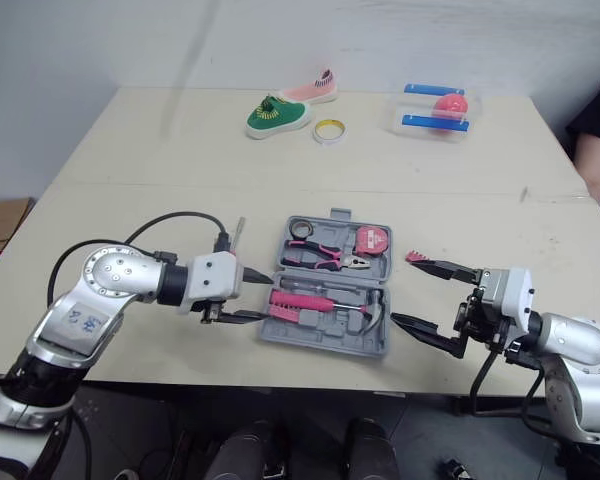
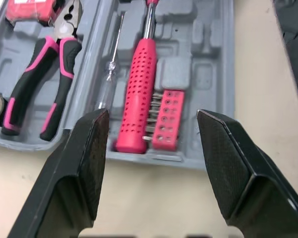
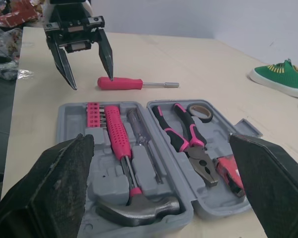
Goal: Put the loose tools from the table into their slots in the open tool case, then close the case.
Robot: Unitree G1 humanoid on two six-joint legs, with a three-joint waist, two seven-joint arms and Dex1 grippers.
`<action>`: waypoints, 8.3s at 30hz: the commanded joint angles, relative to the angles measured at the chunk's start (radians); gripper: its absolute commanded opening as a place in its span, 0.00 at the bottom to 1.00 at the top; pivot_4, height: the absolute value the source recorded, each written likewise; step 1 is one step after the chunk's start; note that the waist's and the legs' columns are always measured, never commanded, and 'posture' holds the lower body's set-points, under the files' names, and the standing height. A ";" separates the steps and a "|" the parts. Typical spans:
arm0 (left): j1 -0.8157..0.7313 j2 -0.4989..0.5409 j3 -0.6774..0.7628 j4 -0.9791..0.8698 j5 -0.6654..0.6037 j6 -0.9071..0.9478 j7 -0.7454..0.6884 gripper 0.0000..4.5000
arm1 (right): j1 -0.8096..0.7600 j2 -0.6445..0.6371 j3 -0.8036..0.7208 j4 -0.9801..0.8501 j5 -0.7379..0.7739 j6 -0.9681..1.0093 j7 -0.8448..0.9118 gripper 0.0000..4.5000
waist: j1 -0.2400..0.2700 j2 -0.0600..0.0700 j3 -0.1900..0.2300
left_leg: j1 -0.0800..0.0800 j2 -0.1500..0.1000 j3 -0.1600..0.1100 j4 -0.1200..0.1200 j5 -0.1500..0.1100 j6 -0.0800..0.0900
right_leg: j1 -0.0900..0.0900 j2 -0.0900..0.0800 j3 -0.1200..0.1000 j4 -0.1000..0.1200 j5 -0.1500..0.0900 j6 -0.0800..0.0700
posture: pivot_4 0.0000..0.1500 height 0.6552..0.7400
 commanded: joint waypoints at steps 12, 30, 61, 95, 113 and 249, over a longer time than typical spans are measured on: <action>0.018 -0.072 -0.043 0.155 0.031 -0.106 0.032 0.01 | 0.012 0.000 -0.028 0.056 0.014 -0.083 0.051 1.00 | 0.004 0.000 0.000 | 0.000 0.000 0.000 0.000 0.000 0.000 | 0.000 0.000 -0.001 0.000 0.000 0.000 | 1.00 1.00; -0.003 -0.019 -0.248 0.219 0.222 0.033 0.020 0.01 | 0.007 -0.012 -0.033 0.048 0.014 -0.069 0.024 1.00 | 0.005 0.004 -0.008 | 0.004 0.000 0.000 0.000 -0.001 0.000 | 0.003 -0.001 0.000 0.000 0.000 0.000 | 1.00 1.00; 0.480 0.088 0.810 0.427 -0.283 -0.319 0.180 0.98 | 0.081 -0.131 -0.350 0.767 -0.149 -0.321 -0.140 1.00 | -0.022 0.000 -0.004 | 0.002 0.001 -0.001 -0.008 -0.009 -0.005 | -0.002 -0.004 0.000 -0.004 -0.002 -0.003 | 1.00 1.00; 0.249 0.031 0.382 -0.200 -0.516 0.085 0.139 0.98 | -0.801 0.049 0.206 1.294 -0.479 -0.216 0.070 1.00 | -0.049 0.000 -0.003 | 0.002 0.001 0.000 -0.006 0.005 -0.007 | -0.001 0.001 -0.001 0.000 -0.002 -0.004 | 1.00 1.00; 0.243 0.038 0.369 -0.201 -0.522 0.099 0.117 1.00 | -0.800 0.022 0.189 1.358 -0.489 -0.197 0.052 0.19 | -0.049 0.000 -0.003 | 0.002 0.001 -0.001 -0.006 0.005 -0.007 | 0.000 0.001 -0.001 0.000 -0.002 -0.004 | 1.00 1.00; 0.362 0.052 0.326 -0.170 -0.400 -0.034 0.062 1.00 | -0.399 0.072 0.552 0.084 -0.287 0.234 -0.012 0.00 | -0.044 0.001 -0.001 | -0.013 0.000 -0.002 0.000 0.004 -0.004 | -0.015 0.003 -0.012 0.004 -0.001 -0.002 | 1.00 1.00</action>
